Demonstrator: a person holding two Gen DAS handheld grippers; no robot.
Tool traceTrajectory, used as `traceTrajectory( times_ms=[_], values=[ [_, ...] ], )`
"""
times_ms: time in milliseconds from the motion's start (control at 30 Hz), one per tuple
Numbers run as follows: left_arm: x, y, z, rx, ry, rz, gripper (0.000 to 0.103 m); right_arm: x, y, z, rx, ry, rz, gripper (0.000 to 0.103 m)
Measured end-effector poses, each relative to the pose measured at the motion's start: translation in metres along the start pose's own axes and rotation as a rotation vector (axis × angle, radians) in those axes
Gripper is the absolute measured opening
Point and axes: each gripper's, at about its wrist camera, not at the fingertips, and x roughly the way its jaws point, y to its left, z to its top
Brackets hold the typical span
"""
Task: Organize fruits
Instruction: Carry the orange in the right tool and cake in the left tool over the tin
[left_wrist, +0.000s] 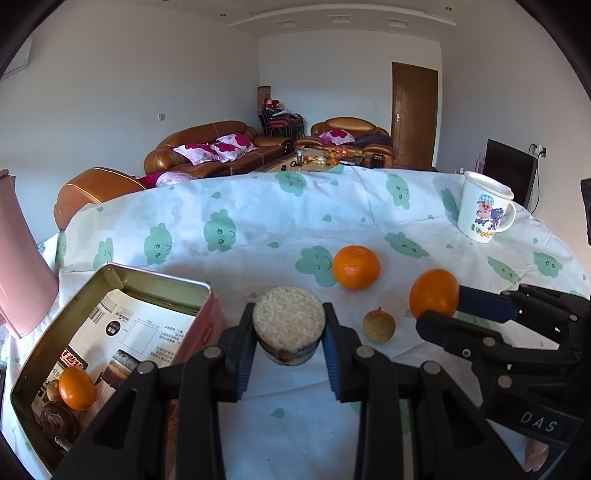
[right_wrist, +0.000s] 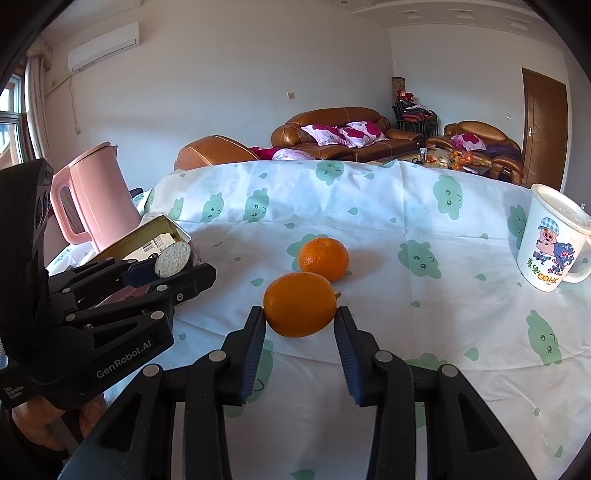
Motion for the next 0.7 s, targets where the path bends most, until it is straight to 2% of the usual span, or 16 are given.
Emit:
traceTrajectory(
  times_ms=[700],
  values=[
    [-0.015,-0.002,-0.003,0.01,-0.062,0.011,0.034,-0.013,0.005,-0.001,-0.032,-0.076,-0.018,0.041]
  ],
)
